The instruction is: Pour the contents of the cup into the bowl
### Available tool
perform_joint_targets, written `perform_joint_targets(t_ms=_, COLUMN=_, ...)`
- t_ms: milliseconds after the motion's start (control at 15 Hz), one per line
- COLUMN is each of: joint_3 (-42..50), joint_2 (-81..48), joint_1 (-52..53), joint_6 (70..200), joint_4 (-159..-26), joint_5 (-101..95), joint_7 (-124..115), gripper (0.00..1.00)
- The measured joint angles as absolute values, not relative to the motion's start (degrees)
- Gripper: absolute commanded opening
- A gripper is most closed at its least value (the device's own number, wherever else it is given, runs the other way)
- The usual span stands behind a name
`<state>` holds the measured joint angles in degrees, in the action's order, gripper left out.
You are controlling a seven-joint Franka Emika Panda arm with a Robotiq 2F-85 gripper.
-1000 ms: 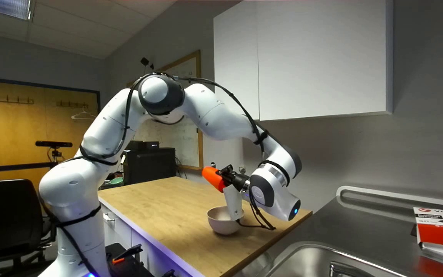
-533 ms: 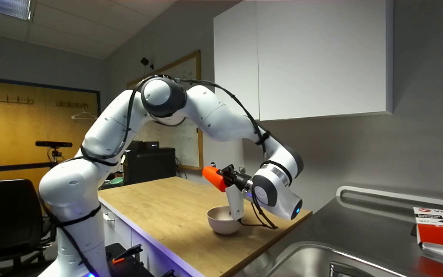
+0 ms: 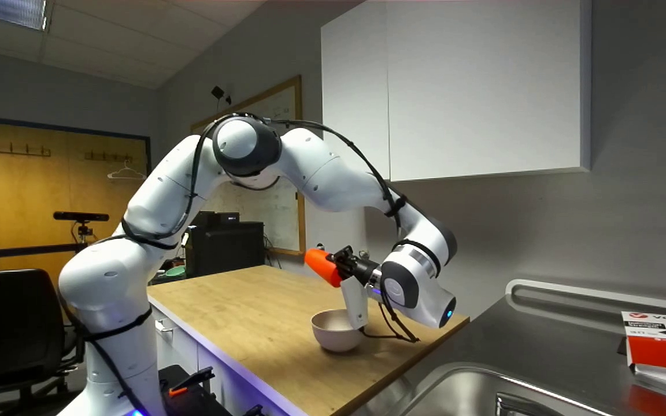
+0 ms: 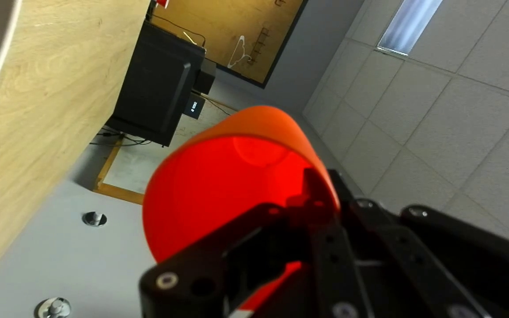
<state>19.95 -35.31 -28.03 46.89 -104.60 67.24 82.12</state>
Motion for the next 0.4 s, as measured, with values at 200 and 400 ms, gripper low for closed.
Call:
perform_joint_targets(t_ms=200, joint_3=19.82, joint_2=-35.41, joint_1=-28.03, joint_6=46.84, joint_4=-104.30, joint_5=67.24, joint_7=82.12, gripper=0.01)
perform_joint_targets(t_ms=400, joint_3=19.56, joint_2=-35.76, joint_1=-28.02, joint_6=46.83, joint_4=-103.98, joint_5=67.24, joint_7=82.12, gripper=0.01)
